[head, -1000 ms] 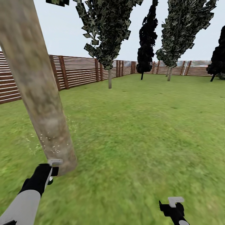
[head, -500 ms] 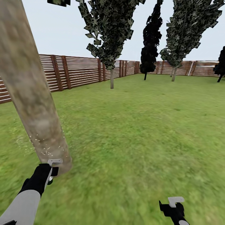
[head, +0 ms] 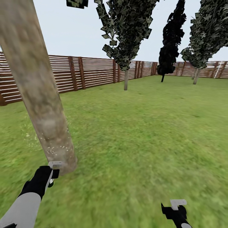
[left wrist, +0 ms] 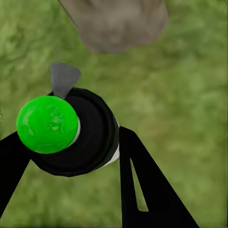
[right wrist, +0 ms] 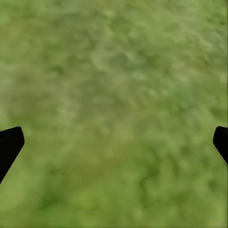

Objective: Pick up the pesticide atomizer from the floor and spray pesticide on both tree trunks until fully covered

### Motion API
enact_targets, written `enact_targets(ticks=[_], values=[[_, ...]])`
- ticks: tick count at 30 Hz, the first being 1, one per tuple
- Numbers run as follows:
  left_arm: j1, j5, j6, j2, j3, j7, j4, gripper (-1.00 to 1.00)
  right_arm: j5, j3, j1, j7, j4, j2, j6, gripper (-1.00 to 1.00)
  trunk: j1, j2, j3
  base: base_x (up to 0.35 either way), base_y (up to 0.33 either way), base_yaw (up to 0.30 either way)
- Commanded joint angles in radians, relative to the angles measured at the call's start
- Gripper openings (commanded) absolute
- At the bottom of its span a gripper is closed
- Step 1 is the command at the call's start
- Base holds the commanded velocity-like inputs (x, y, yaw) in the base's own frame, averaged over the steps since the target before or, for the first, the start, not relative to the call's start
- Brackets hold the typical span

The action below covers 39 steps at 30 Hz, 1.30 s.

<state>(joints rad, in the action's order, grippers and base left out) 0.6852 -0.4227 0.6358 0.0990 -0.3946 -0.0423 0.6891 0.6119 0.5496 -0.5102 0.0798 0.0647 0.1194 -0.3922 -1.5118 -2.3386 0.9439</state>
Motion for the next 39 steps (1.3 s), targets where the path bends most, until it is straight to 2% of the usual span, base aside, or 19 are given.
enact_targets(ticks=[1,5,14,21,25,27,28,33,35,37,39], values=[[0.001,-0.007,0.004,-0.001,-0.002,-0.004,0.001,-1.00,0.010,0.006,-0.001,0.005,-0.002,0.000,-0.004,1.00,0.000,0.000,0.001,0.148,-0.269,0.275],[0.001,-0.007,0.004,-0.002,-0.002,-0.004,0.001,-1.00,0.011,0.006,-0.001,0.005,-0.002,0.000,-0.004,1.00,0.000,0.000,0.001,0.149,-0.269,0.220],[0.001,-0.007,0.004,-0.002,-0.003,-0.001,0.001,-1.00,0.010,0.006,-0.001,0.005,-0.002,0.000,-0.004,1.00,0.000,0.000,0.001,0.175,-0.249,0.025],[0.001,-0.006,0.004,-0.003,-0.003,0.005,0.001,-1.00,0.010,0.006,-0.001,0.005,-0.001,0.000,-0.004,1.00,0.000,0.000,0.001,0.236,-0.190,0.252],[0.006,-0.007,0.005,-0.016,0.002,0.001,0.020,-1.00,0.009,0.006,-0.001,0.005,-0.002,0.000,-0.004,1.00,0.000,0.000,0.001,0.053,-0.030,0.277],[0.032,-0.009,0.017,-0.053,0.008,0.001,0.042,-1.00,0.009,0.006,-0.001,0.005,-0.001,0.001,-0.004,1.00,0.000,0.000,0.001,0.001,0.000,0.129],[0.049,-0.009,0.027,-0.060,0.008,0.001,0.053,-1.00,0.010,0.006,-0.001,0.005,-0.001,0.001,-0.004,1.00,0.000,0.000,0.001,0.000,0.000,0.038],[0.132,-0.009,0.079,-0.066,0.009,0.000,0.065,-1.00,0.011,0.006,-0.001,0.005,-0.002,0.002,-0.004,1.00,0.000,0.000,0.001,0.000,0.000,0.007],[0.135,-0.010,0.082,-0.056,0.005,-0.002,0.088,-1.00,0.011,0.006,-0.001,0.005,-0.002,0.002,-0.004,1.00,0.000,0.000,0.001,0.000,0.000,0.000],[0.128,-0.013,0.092,-0.047,0.002,-0.003,0.191,-1.00,0.011,0.006,-0.001,0.005,-0.002,0.002,-0.004,1.00,0.000,0.000,0.001,0.000,0.000,0.000],[0.127,-0.014,0.131,-0.056,0.011,-0.003,0.232,-1.00,0.011,0.006,-0.001,0.005,-0.002,0.002,-0.004,1.00,0.000,0.000,0.001,-0.054,0.000,0.000]])
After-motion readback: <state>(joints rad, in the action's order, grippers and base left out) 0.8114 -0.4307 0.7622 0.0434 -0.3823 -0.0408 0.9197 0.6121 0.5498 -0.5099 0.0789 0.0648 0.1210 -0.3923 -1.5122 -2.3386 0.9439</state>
